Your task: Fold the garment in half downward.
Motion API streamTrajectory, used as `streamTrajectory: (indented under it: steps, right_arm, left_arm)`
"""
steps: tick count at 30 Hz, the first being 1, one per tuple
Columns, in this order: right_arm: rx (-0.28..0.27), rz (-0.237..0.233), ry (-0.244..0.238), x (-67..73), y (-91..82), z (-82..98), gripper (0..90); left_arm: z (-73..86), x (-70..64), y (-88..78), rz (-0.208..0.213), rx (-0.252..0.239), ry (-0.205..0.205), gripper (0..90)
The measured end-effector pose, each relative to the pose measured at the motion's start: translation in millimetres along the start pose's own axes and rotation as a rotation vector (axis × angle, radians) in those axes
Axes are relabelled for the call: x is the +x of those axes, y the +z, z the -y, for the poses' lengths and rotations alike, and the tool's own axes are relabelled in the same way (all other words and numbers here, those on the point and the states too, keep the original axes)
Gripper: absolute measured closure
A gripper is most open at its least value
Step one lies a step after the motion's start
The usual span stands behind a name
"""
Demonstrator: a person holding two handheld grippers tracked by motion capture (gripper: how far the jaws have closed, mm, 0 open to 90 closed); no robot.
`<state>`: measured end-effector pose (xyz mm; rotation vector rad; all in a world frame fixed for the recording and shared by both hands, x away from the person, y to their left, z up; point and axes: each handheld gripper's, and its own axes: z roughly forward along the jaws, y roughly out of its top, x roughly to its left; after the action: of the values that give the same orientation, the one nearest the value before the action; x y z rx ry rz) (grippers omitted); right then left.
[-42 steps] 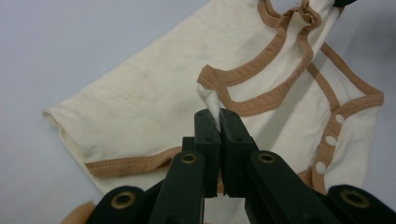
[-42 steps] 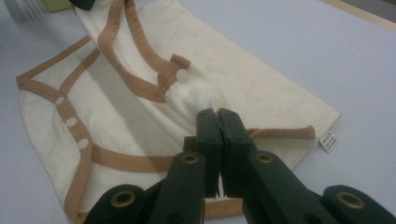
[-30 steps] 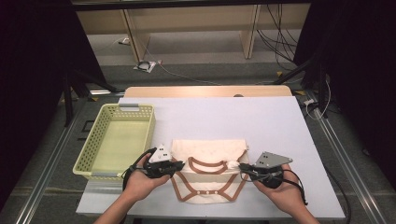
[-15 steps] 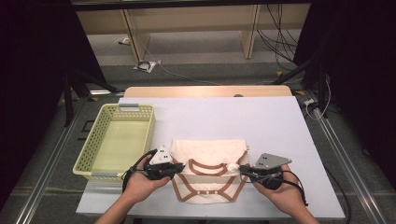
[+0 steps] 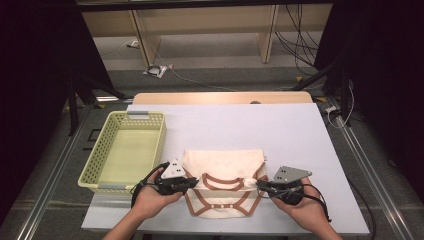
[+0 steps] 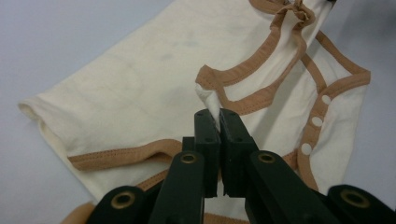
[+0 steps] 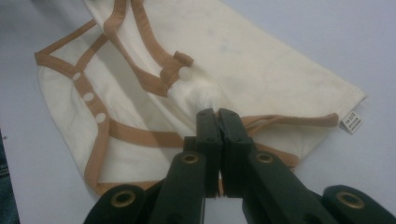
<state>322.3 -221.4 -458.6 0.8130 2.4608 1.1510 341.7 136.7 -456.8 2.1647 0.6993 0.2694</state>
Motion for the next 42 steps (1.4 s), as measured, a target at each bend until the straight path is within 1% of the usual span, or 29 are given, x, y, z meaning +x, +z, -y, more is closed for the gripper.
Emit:
streamTrajectory:
  steps: [5, 10, 14, 18, 22, 26, 32, 35, 40, 42]
  right_arm:
    - [0.012, -0.003, -0.001, 0.9, -1.3, 0.9, 88.6]
    - [0.014, -0.012, 0.000, 2.4, -3.1, 2.3, 88.7]
    - [0.028, -0.024, 0.002, 3.8, -3.0, 4.3, 88.7]
    - [0.035, -0.030, -0.007, 4.5, -3.4, 5.0, 88.7]
    - [0.043, -0.033, 0.002, 4.3, -3.8, 6.6, 88.7]
    - [0.053, -0.040, -0.002, 4.5, -3.2, 8.1, 88.7]
    - [0.076, -0.056, -0.003, 5.1, -1.6, 10.2, 88.6]
    - [0.096, -0.066, -0.002, 5.2, -0.6, 11.7, 88.6]
    - [0.109, -0.079, -0.007, 5.6, 0.6, 13.2, 88.6]
    - [0.117, -0.085, -0.006, 6.1, 1.0, 13.8, 88.6]
  left_arm:
    - [0.5, -3.7, -1.0, 0.010, 0.005, 0.011, 86.5]
    - [2.1, -4.7, -1.8, 0.014, 0.005, 0.011, 86.5]
    - [3.9, -5.1, -1.9, 0.018, 0.011, 0.010, 86.5]
    - [4.3, -7.1, -2.2, 0.022, 0.021, 0.020, 86.5]
    - [4.6, -8.8, -2.5, 0.027, 0.025, 0.022, 86.5]
    - [6.3, -9.6, -2.0, 0.035, 0.037, 0.027, 86.4]
    - [8.6, -11.1, -1.1, 0.045, 0.048, 0.027, 86.4]
    - [9.1, -12.0, -0.9, 0.049, 0.049, 0.029, 86.4]
    - [11.5, -13.0, 0.5, 0.060, 0.074, 0.034, 86.2]
    - [12.3, -13.5, 1.1, 0.064, 0.076, 0.036, 86.2]
